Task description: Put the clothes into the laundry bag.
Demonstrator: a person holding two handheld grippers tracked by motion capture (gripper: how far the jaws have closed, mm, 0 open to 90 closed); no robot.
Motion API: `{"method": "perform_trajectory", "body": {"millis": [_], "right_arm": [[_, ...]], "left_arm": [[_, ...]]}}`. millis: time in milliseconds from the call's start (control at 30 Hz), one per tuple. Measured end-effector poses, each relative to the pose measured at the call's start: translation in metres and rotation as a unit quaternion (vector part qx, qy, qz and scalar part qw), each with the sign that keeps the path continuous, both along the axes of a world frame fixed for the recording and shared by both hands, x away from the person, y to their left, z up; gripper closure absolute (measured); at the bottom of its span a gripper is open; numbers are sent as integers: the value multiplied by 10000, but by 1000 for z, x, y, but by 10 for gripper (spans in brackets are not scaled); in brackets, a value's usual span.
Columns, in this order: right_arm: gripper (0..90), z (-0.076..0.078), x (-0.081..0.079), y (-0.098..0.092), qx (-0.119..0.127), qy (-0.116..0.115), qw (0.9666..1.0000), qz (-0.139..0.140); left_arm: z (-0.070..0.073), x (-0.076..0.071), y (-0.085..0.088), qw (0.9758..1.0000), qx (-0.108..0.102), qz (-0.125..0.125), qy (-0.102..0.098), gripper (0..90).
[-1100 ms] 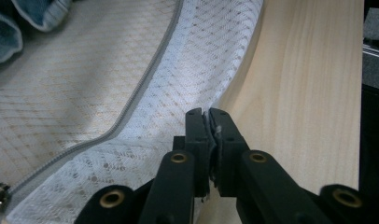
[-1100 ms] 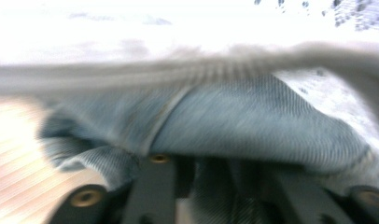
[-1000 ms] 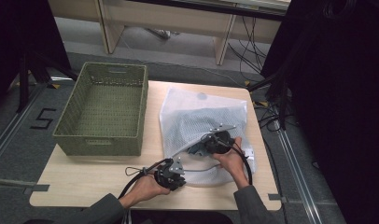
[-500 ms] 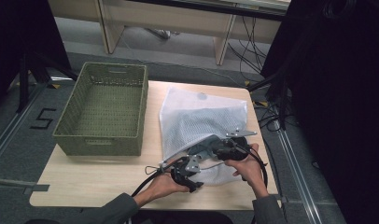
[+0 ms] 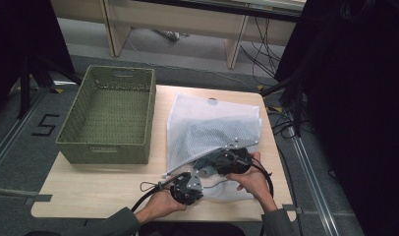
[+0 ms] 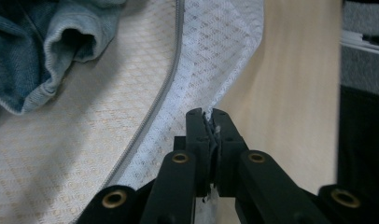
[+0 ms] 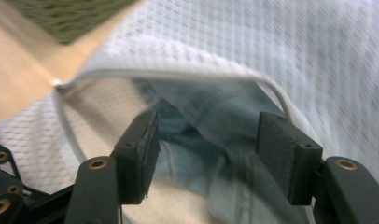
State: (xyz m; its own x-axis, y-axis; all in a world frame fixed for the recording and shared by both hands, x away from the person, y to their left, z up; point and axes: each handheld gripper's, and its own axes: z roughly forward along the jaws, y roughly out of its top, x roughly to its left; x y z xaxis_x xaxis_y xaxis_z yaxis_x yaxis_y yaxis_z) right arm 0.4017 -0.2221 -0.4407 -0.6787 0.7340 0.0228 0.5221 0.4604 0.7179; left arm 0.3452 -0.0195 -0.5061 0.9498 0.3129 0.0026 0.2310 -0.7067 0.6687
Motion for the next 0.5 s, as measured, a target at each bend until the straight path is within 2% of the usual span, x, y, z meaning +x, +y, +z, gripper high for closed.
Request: {"method": "perform_trajectory", "body": {"millis": [33,67,100,167,200,233,267,300,333,400,433,467,500], "right_arm": [[396,-2,-1,4,-20,-116,9998,172],[392,-3,-3,9,-66,-80,9996,253],[390,-6,-3,12,-165,-83,9993,332],[387,-12,0,18,-346,-110,9988,337],[387,-15,4,20,-450,-112,9984,318],[387,-20,7,22,-631,-123,9974,332],[386,-29,9,24,-690,-143,9971,276],[385,-36,12,25,-670,90,9974,237],[389,-43,14,25,-622,196,9976,232],[387,-52,14,23,-551,458,9970,284],[386,-52,12,22,-555,621,9960,335],[389,-53,12,21,-536,635,9959,363],[370,-53,10,21,-411,830,9951,360]], "left_arm": [[0,0,1,10000,19,-54,-67,863],[0,-1,1,10000,-3,-10,3,862],[0,0,1,10000,16,-52,-40,862],[-2,-2,0,9998,-142,106,78,862],[-2,-2,0,9998,-147,106,74,862],[0,-1,1,10000,-20,-28,-30,862],[0,0,2,10000,26,-71,-57,862],[-2,-3,-1,9996,-217,149,86,862],[-1,0,1,10000,-41,-44,-43,862],[-1,0,2,10000,-79,-9,20,861],[-2,-1,0,9996,-230,107,84,861],[-3,-2,0,9994,-262,171,156,860],[-3,-2,0,9994,-265,164,150,859]]}}
